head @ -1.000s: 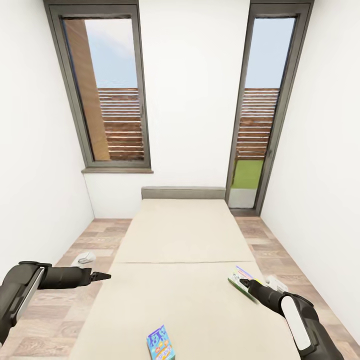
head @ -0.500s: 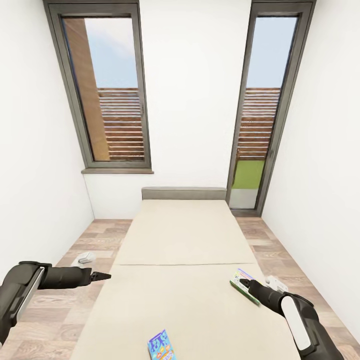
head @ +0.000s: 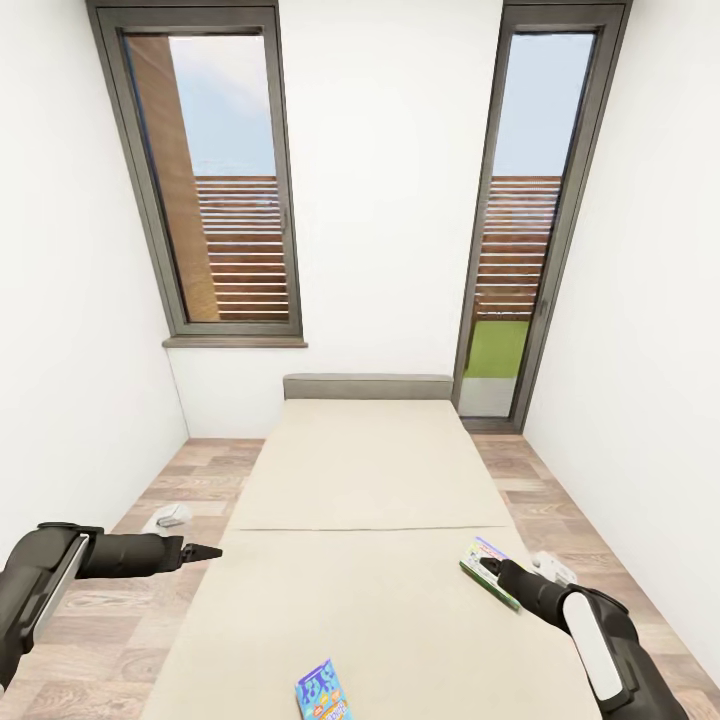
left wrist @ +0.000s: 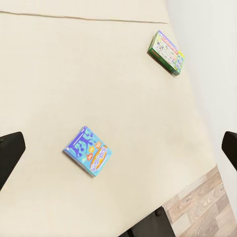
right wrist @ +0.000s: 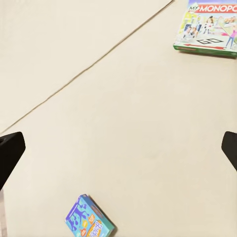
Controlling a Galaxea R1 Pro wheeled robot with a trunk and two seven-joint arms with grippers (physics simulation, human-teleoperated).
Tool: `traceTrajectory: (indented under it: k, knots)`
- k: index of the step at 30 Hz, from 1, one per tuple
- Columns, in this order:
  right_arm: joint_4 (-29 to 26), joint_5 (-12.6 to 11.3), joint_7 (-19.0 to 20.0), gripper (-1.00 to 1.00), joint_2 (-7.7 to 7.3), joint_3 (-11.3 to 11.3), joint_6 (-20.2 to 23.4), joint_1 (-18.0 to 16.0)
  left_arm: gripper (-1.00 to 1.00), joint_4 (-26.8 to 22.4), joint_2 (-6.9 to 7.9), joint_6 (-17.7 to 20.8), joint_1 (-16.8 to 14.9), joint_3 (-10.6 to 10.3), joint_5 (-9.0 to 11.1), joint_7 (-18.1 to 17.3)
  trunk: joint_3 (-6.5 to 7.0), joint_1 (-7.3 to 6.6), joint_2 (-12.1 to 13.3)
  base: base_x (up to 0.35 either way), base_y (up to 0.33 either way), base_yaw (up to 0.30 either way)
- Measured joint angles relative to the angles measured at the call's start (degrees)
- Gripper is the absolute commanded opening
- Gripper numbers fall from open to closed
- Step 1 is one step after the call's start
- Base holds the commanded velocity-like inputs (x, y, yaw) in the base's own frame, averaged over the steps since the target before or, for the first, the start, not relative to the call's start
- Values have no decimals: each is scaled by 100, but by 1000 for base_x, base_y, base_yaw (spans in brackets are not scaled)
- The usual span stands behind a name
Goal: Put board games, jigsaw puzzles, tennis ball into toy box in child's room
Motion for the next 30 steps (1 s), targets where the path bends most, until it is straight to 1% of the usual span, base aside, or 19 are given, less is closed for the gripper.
traceTrajectory:
  k: [30]
  knots:
    - [-8,-40,-12,100,2,-14,0,0,100,-2,0,0,-2,0,1,0,0,0,0,0,0,0]
